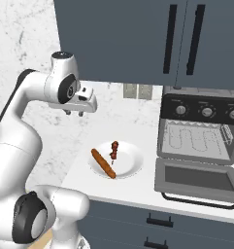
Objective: Pick up the kebab skewer and baguette bread, and place them inside the toaster oven. Close the toaster oven door and start by setting the timer.
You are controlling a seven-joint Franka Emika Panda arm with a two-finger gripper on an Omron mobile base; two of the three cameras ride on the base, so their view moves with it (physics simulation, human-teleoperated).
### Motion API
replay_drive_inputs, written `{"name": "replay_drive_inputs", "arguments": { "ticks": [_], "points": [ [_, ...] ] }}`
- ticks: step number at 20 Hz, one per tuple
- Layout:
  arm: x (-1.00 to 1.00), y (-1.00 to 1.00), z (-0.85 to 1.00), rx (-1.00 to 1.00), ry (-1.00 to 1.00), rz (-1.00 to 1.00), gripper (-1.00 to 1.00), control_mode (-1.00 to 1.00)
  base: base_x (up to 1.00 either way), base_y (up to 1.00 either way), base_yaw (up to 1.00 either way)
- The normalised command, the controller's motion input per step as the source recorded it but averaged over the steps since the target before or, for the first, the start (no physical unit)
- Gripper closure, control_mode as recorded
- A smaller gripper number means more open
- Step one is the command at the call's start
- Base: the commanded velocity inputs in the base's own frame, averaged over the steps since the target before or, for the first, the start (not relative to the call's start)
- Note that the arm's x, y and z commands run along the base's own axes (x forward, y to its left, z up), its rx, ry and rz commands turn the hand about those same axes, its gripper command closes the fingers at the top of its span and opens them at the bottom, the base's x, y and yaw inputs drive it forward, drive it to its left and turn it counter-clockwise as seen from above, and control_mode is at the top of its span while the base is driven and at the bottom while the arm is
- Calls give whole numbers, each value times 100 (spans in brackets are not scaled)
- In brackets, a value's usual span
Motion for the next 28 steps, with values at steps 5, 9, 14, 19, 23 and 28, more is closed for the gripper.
{"name": "replay_drive_inputs", "arguments": {
  "ticks": [5,9,14,19,23,28],
  "points": [
    [-2,-33,0,3,0,0,-100,-100,0,0,0],
    [-2,-61,-1,7,0,0,-100,-100,0,0,0],
    [0,-57,-5,4,0,0,-100,-100,0,0,0],
    [-2,-75,-18,2,-3,0,-100,-100,0,0,0],
    [-3,-71,-31,1,-6,1,-100,-100,0,0,0],
    [-23,-100,-18,4,-26,14,-100,-100,0,0,0]
  ]
}}
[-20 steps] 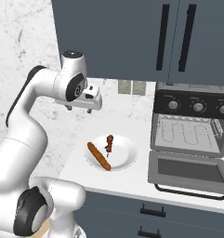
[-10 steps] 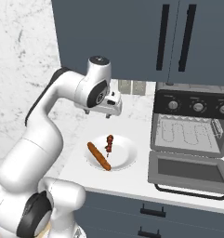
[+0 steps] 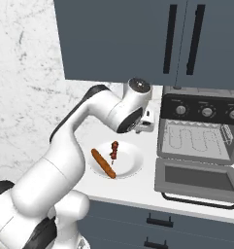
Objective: Pick up the kebab skewer and baguette bread, and place them inside the toaster oven. Close the toaster oven door and start by setting the timer.
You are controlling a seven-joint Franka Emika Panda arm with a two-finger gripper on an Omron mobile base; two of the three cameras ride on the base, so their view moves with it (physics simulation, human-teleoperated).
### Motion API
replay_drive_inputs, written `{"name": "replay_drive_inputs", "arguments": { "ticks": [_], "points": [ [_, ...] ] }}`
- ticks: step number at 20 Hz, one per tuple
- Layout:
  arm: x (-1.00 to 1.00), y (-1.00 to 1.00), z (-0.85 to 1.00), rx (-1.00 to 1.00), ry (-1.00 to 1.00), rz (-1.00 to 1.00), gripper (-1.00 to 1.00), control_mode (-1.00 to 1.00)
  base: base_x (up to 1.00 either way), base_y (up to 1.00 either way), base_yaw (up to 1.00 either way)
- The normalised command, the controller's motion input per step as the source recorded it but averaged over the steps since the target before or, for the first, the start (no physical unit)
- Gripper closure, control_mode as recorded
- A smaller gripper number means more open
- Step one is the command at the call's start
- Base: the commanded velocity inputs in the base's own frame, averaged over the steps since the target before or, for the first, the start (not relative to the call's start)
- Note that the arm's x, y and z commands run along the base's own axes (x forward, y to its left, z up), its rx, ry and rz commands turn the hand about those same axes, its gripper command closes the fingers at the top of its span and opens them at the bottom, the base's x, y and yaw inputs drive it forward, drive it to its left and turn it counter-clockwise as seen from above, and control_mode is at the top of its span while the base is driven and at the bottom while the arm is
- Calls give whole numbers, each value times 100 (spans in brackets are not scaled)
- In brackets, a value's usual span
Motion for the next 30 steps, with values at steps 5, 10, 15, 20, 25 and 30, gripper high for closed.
{"name": "replay_drive_inputs", "arguments": {
  "ticks": [5,10,15,20,25,30],
  "points": [
    [-13,-88,-4,6,-24,18,-100,-100,0,0,0],
    [2,-67,0,0,-11,16,-100,-100,0,0,0],
    [10,-63,0,0,-10,13,-100,-100,0,0,0],
    [0,-32,-12,-4,-31,7,-100,-100,0,0,0],
    [10,-7,-20,0,-35,0,-100,-100,0,0,0],
    [40,-5,-12,0,-17,-2,-100,-100,0,0,0]
  ]
}}
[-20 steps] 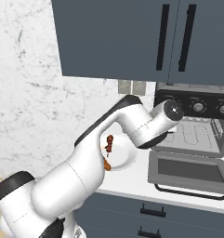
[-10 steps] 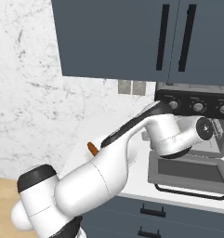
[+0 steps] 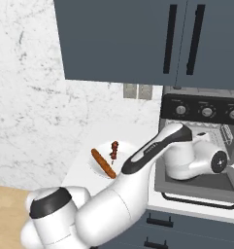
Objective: Pick up the kebab skewer and baguette bread, and place them inside the toaster oven. Close the toaster oven door and start by setting the timer.
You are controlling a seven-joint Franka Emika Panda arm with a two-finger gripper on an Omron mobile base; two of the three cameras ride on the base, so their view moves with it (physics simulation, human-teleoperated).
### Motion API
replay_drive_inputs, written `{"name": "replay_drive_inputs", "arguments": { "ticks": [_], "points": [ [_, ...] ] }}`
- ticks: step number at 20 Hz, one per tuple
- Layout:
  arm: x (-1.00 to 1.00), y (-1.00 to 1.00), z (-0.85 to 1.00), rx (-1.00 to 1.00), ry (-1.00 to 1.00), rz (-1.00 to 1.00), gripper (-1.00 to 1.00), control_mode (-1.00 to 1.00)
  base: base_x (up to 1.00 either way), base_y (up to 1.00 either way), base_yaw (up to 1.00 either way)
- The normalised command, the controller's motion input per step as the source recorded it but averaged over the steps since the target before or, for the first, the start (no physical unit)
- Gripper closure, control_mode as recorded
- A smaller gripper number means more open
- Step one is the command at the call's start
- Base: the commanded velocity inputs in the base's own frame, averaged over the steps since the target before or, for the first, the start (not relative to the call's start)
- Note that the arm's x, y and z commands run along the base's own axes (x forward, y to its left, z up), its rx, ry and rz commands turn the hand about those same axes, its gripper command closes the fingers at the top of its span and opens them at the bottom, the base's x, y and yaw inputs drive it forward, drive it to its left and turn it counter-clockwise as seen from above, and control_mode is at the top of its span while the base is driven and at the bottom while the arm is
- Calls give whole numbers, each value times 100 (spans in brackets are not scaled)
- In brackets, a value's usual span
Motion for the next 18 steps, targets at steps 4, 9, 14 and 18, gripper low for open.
{"name": "replay_drive_inputs", "arguments": {
  "ticks": [4,9,14,18],
  "points": [
    [48,-22,-8,0,-8,-1,-100,-100,0,0,0],
    [13,-39,-18,0,-2,0,-100,-100,0,0,0],
    [32,-27,-7,0,0,-1,-100,-100,0,0,0],
    [33,-14,-6,0,1,-1,-100,-100,0,0,0]
  ]
}}
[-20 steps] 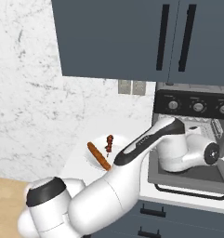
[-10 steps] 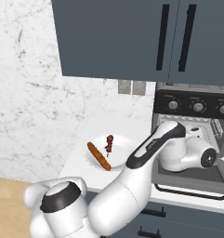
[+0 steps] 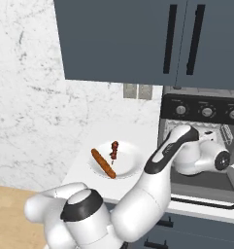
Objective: Pick up the kebab skewer and baguette bread, and place them inside the toaster oven. Close the toaster oven door and start by setting the timer.
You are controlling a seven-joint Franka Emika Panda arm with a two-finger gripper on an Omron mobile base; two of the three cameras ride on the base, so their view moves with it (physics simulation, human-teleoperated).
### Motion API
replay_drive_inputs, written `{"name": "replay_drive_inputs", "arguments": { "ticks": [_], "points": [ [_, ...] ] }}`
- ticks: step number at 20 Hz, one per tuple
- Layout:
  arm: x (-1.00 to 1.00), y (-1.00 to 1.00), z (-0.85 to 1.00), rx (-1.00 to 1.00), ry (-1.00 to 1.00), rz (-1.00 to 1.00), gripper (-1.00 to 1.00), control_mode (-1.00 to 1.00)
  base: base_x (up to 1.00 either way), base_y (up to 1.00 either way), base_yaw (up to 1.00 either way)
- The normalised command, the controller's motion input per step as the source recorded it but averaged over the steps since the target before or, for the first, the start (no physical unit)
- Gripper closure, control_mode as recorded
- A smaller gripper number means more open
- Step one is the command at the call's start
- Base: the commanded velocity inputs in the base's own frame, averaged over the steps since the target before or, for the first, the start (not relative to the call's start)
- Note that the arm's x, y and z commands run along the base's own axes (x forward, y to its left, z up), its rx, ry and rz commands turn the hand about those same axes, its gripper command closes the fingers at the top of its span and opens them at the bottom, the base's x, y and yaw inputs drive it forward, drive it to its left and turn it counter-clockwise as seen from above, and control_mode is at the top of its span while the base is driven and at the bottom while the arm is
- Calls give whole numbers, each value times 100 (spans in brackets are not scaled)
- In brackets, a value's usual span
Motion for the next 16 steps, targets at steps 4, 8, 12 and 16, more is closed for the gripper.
{"name": "replay_drive_inputs", "arguments": {
  "ticks": [4,8,12,16],
  "points": [
    [18,-16,-17,0,0,0,-100,-100,0,0,0],
    [30,-12,-8,1,2,-2,-100,-100,0,0,0],
    [35,0,-5,5,7,-5,-100,-100,0,0,0],
    [25,-2,-15,6,11,-8,-100,-100,0,0,0]
  ]
}}
